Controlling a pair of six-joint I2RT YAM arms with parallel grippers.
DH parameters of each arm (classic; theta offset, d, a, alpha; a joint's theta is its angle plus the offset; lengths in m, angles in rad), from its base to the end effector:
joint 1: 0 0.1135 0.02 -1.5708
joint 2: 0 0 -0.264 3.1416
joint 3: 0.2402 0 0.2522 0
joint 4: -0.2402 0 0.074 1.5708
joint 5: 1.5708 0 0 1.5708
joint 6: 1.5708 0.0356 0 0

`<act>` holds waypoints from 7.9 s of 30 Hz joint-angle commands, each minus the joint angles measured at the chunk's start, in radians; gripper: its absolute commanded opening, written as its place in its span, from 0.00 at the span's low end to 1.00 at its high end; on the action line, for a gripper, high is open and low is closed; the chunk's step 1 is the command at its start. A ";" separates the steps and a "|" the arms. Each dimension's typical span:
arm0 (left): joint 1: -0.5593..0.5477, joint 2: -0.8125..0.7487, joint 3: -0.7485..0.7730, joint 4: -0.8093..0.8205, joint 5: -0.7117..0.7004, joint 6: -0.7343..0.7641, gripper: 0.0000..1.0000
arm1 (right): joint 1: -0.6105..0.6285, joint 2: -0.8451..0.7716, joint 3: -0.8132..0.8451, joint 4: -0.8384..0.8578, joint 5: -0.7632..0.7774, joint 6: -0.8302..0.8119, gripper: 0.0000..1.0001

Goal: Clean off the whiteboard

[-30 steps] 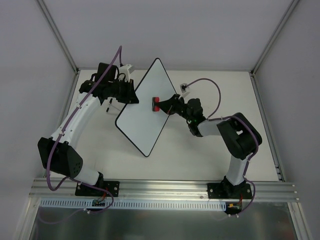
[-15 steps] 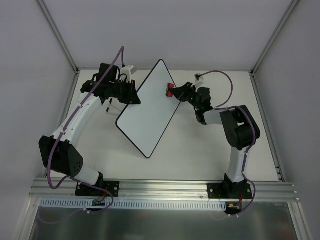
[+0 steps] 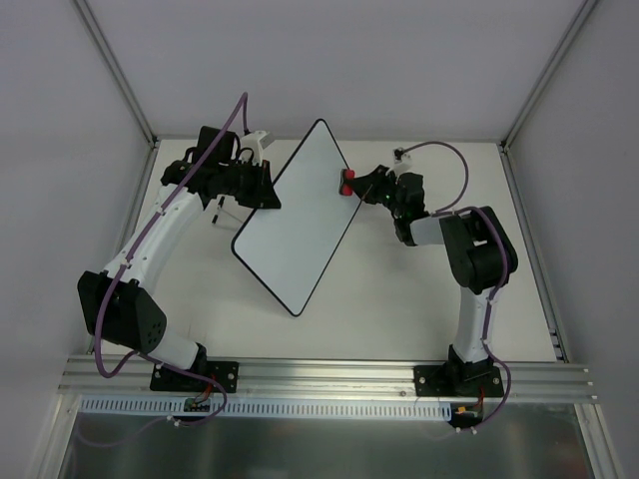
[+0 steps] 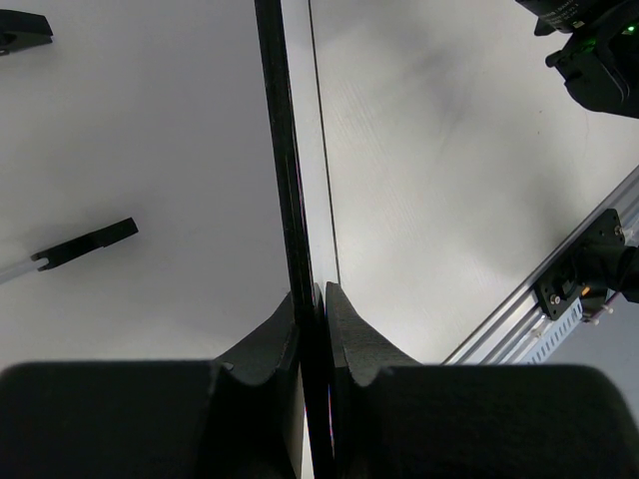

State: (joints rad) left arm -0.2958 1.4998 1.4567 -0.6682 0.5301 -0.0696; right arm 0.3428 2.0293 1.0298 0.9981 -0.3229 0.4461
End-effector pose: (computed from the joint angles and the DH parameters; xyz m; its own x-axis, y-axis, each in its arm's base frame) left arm 0.3084 -0.1128 0.3579 -0.6659 0.1402 -0.7327 0.5730 0.7251 -0.3820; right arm 0.3989 0.1543 0.1765 -0.2677 0.3389 -0.9019 -0.5566 0.7097 0.4319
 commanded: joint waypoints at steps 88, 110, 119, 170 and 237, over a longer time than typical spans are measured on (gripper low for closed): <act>0.135 -0.182 -0.024 0.257 -0.050 -0.117 0.00 | 0.073 -0.868 -0.376 -1.119 0.490 -0.392 0.88; 0.405 -0.217 0.142 0.248 -0.047 -0.058 0.00 | 0.036 -0.908 -0.252 -1.222 0.384 -0.515 0.99; 0.431 -0.151 0.156 0.225 0.047 0.013 0.00 | 0.027 -0.905 -0.261 -1.222 0.370 -0.515 0.99; 0.437 0.134 0.217 0.130 -0.087 0.229 0.24 | 0.004 -0.791 -0.228 -1.222 0.344 -0.523 0.99; 0.435 0.169 0.027 0.162 -0.357 0.301 0.99 | 0.001 -0.768 -0.287 -1.211 0.289 -0.484 0.99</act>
State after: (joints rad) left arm 0.1516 1.6642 1.4895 -0.5335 0.1711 0.2188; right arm 0.3508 1.2854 0.7513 -0.2287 -0.0185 -0.0521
